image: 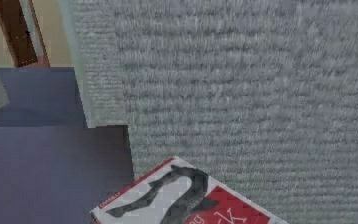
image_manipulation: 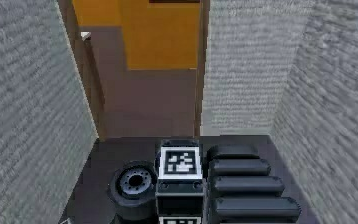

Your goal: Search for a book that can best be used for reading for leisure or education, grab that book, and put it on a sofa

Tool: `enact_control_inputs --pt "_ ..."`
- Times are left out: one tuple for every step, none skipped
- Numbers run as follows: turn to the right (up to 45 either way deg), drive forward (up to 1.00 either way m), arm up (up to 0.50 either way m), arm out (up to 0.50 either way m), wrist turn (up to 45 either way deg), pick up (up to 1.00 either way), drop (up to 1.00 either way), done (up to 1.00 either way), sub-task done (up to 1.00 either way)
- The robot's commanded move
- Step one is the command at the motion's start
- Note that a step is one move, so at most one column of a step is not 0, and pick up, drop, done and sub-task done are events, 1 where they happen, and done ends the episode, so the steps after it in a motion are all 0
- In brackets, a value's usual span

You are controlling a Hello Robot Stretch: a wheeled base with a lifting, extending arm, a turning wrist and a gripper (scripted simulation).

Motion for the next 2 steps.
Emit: enact_control_inputs --pt "0.0 0.15 0.0 0.0 0.0 0.0 0.0 0.0 0.0" --pt "-45.0 0.0 0.0 0.0 0.0 0.0 0.0 0.0 0.0"
